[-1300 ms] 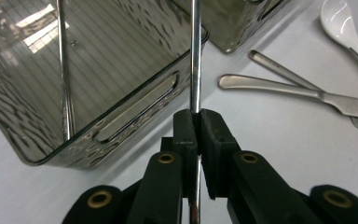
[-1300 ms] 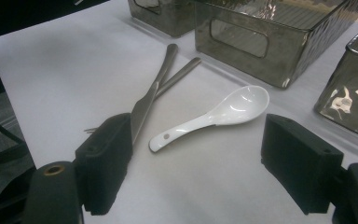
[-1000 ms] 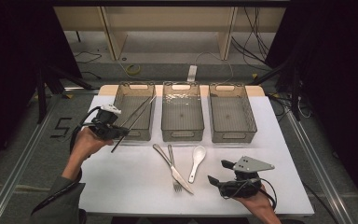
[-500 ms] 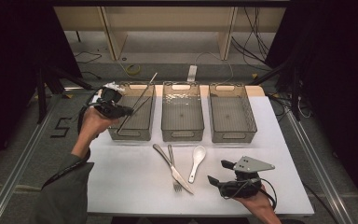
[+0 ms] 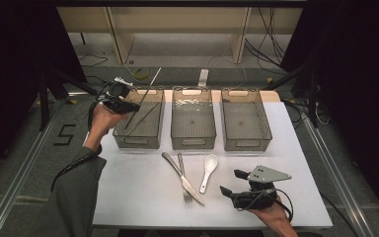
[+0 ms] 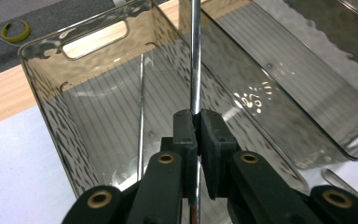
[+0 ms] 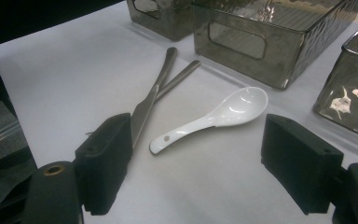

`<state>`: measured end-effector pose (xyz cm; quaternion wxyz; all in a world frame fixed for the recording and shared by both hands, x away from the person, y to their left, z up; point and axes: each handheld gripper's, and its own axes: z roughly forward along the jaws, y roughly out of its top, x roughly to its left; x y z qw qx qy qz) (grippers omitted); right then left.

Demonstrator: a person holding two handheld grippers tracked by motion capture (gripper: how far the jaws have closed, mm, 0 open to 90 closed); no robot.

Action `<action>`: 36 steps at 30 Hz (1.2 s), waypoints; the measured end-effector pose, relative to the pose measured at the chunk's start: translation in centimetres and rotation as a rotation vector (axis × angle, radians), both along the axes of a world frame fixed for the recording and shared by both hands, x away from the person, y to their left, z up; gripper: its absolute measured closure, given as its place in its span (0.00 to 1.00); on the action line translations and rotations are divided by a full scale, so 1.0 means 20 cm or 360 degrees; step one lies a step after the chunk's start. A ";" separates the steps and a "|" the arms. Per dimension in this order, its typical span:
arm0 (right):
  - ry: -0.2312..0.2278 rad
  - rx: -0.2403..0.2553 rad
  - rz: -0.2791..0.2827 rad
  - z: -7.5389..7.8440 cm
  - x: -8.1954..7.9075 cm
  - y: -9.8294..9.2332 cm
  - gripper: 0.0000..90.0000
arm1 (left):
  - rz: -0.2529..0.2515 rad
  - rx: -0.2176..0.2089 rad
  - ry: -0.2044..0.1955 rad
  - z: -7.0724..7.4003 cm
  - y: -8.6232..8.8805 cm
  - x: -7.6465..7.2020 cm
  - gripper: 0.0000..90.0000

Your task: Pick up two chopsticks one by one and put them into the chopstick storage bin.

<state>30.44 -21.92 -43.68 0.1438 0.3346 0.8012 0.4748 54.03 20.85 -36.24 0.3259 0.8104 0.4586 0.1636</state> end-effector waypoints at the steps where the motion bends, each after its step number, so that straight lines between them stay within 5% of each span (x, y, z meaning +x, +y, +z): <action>1: 0.0002 -0.0003 0.0000 0.00 0.00 0.00 0.29 | 0.0011 -0.0011 -0.0006 -0.01 0.01 0.00 0.94; 17: 0.0006 -0.0002 0.0005 0.00 0.00 0.00 0.29 | 0.0095 -0.0004 0.0036 -0.15 0.05 0.05 0.94; 36: 0.0003 -0.0006 0.0007 0.00 0.00 0.00 0.29 | 0.0103 0.0064 0.0057 -0.25 0.02 0.05 0.93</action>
